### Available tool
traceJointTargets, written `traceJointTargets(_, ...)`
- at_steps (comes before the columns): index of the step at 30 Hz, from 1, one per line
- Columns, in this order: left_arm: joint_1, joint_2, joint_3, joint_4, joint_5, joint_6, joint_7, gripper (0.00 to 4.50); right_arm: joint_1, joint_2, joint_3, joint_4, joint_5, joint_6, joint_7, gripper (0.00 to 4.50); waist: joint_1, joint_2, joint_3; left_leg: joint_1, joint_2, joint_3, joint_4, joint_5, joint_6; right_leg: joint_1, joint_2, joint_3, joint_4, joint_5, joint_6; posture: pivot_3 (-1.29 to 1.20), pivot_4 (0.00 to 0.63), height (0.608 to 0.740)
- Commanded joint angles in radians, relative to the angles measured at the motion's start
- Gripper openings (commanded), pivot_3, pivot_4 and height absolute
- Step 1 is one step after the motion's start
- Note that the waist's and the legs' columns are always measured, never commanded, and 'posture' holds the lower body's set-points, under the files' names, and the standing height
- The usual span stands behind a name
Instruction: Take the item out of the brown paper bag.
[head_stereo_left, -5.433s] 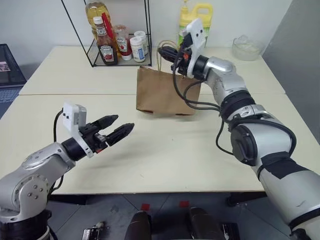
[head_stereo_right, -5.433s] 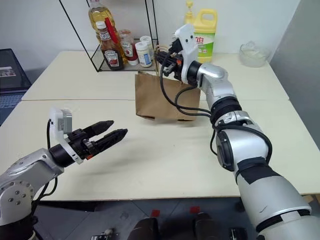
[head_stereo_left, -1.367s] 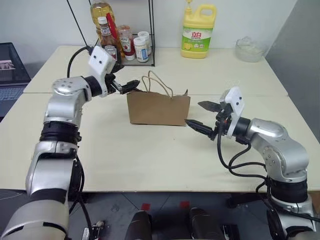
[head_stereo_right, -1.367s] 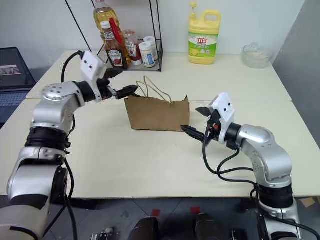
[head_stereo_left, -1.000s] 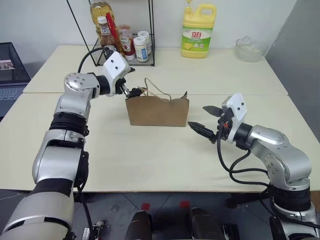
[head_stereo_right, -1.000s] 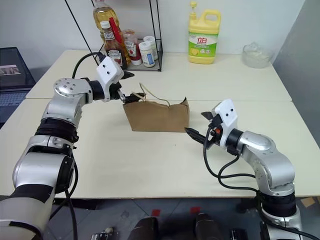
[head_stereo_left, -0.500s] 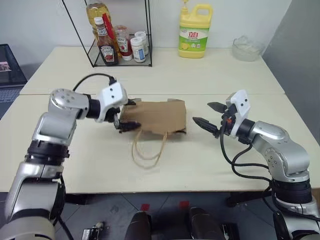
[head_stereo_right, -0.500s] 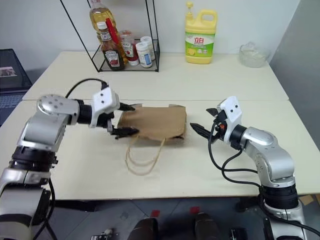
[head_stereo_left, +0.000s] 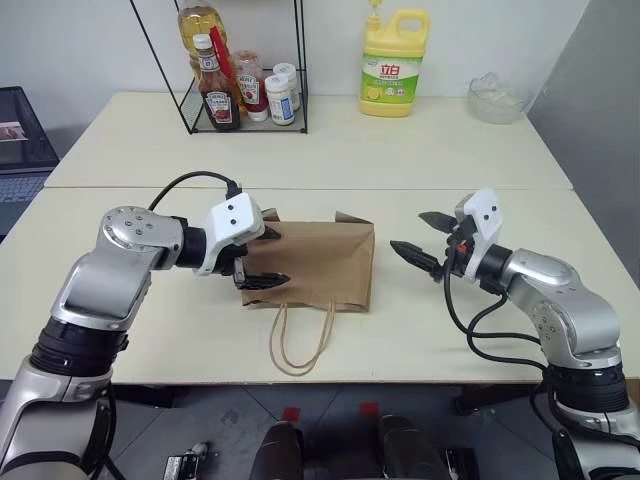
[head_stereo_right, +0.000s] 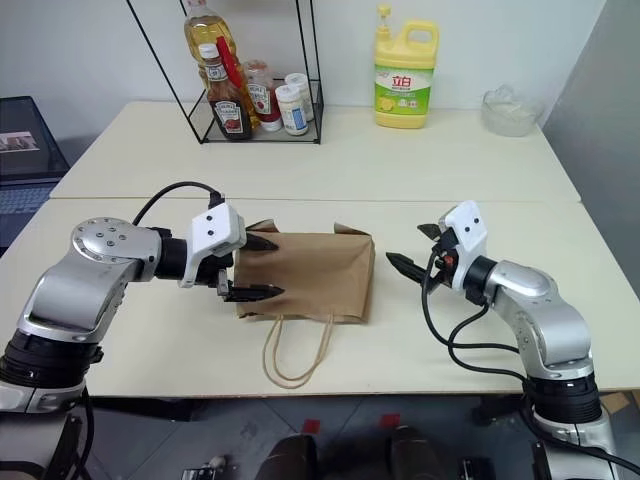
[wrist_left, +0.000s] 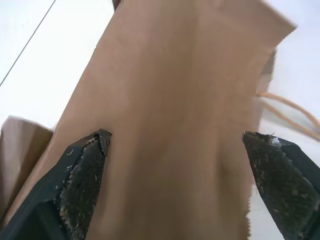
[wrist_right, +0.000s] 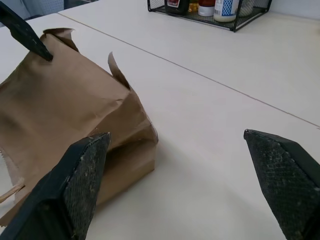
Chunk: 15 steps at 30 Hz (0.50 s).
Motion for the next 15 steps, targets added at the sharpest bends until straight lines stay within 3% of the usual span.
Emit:
traceJointTargets(1, 0.032, 0.038, 0.0, -0.063, -0.005, -0.157, -0.065, 4.5, 0.026, -0.022, -0.031, -0.056, 0.029, -0.011, 0.004, 4.49, 0.002, 0.0, 0.0, 0.0, 0.0, 0.0, 0.0, 0.0, 0.0, 0.0, 0.0, 0.0, 0.0, 0.0, 0.0, 0.0, 0.15, 0.74)
traceJointTargets(8, 0.079, 0.065, -0.018, -0.042, -0.014, -0.386, -0.195, 4.5, 0.132, -0.092, -0.045, -0.148, 0.092, 0.007, 0.057, 4.49, 0.016, 0.0, 0.0, 0.0, 0.0, 0.0, 0.0, 0.0, 0.0, 0.0, 0.0, 0.0, 0.0, 0.0, 0.0, 0.0, 0.15, 0.74)
traceJointTargets(15, 0.121, 0.044, -0.095, 0.101, 0.075, -0.723, -0.256, 4.5, 0.243, -0.163, -0.018, -0.257, 0.161, 0.012, 0.128, 4.49, 0.017, 0.0, 0.0, 0.0, 0.0, 0.0, 0.0, 0.0, 0.0, 0.0, 0.0, 0.0, 0.0, 0.0, 0.0, 0.0, 0.15, 0.74)
